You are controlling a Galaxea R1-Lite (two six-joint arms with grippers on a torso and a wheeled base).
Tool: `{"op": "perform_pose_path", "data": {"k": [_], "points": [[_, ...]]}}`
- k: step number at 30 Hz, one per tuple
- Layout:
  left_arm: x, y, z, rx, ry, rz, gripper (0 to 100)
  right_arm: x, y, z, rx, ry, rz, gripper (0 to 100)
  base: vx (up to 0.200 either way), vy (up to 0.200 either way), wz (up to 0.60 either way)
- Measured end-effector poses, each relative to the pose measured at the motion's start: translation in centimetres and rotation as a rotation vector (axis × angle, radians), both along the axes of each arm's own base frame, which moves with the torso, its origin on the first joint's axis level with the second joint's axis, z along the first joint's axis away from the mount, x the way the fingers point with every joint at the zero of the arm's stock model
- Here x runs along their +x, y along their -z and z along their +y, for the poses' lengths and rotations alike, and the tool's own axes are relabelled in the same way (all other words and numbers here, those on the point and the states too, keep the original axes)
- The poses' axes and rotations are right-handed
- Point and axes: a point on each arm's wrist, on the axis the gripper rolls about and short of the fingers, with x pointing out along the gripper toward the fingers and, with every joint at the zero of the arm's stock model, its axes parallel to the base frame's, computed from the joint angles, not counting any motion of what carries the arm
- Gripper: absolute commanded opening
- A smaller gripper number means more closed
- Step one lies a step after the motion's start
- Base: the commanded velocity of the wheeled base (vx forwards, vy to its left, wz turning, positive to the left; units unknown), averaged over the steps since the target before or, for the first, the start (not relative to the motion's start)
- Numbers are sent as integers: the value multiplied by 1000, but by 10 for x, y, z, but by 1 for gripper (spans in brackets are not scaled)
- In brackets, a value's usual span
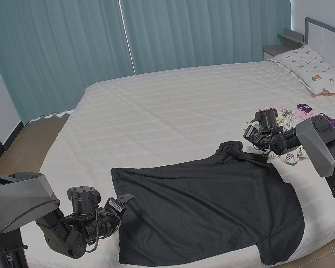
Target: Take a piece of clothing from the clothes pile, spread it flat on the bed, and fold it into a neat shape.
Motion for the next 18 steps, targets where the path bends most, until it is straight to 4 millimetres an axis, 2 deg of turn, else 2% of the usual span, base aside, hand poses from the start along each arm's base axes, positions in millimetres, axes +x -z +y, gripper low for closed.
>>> {"op": "perform_pose_path", "data": {"k": [1,9,18], "points": [[0,0,0,0,0,0,100,0,-2,-1,-1,1,5,100,0,0,0],[0,0,0,0,0,1,100,-9,-6,4,-5,-21,39,100,0,0,0],[0,0,0,0,0,-1,100,-29,-12,35,11,-69,129,100,0,0,0]]}}
